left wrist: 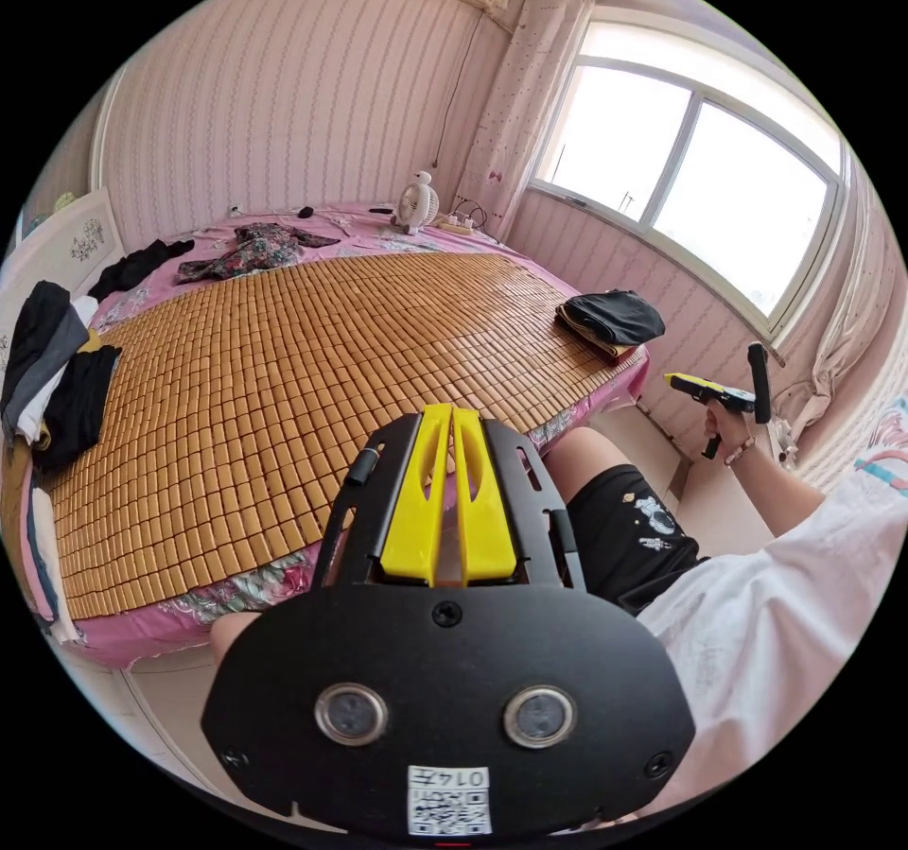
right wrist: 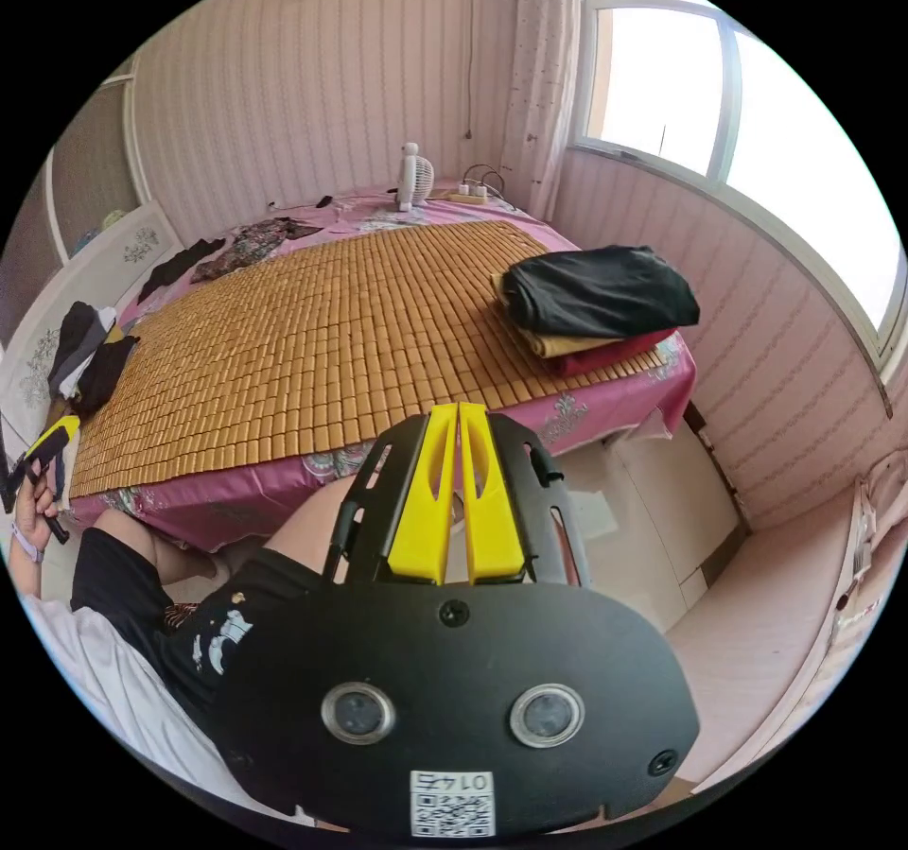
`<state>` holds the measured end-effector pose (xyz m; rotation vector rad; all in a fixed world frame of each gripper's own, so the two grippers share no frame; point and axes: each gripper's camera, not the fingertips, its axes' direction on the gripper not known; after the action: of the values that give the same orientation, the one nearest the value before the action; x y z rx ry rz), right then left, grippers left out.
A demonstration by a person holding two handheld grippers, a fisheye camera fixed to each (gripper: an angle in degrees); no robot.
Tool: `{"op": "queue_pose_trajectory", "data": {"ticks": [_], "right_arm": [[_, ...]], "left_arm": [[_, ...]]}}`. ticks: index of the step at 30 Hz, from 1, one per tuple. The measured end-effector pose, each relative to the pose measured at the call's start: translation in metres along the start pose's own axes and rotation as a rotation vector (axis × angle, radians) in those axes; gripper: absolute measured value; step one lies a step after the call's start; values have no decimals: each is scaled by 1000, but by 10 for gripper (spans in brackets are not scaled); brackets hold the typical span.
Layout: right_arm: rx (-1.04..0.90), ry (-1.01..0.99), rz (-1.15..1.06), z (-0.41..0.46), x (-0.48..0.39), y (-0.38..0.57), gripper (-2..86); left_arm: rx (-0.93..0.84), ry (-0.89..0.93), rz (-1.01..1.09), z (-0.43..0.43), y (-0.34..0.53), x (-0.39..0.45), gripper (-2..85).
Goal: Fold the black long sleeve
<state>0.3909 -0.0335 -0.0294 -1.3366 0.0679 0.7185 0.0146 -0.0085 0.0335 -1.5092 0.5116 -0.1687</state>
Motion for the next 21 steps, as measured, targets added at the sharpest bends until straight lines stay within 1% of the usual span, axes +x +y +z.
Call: {"op": "queue_pose_trajectory", "data": {"ticks": [2, 3, 4, 5, 7, 10, 11, 13, 15, 21], "right_arm": [[51, -93, -59, -4, -45, -17, 5], [54, -175, -102, -4, -78, -22, 5], [23, -264, -154, 1, -112, -24, 6], [7, -309, -179, 3, -130, -23, 6], [-31, -452, -299, 11, -199, -7, 14], [-100, -554, -443, 23, -276, 18, 31], [-115, -583, -468, 25, -289, 22, 35], [-182, -693, -581, 35, -335, 35, 49], [-206, -729, -646, 42, -363, 41, 60], [-275, -807, -782, 75, -451, 31, 64]], "left_arm": [[26, -32, 8, -22, 21, -1, -7], [35, -67, 7, -36, 36, -4, -6], [38, -87, 1, -43, 43, -6, -6], [44, -129, -25, -57, 60, -13, -6], [53, -180, -82, -76, 86, -26, -5], [112, -308, -231, -111, 135, -53, -4], [127, -351, -300, -124, 154, -65, -4], [145, -384, -397, -142, 182, -85, 8], [169, -417, -494, -164, 215, -108, 23], [225, -539, -647, -203, 271, -157, 57]]}}
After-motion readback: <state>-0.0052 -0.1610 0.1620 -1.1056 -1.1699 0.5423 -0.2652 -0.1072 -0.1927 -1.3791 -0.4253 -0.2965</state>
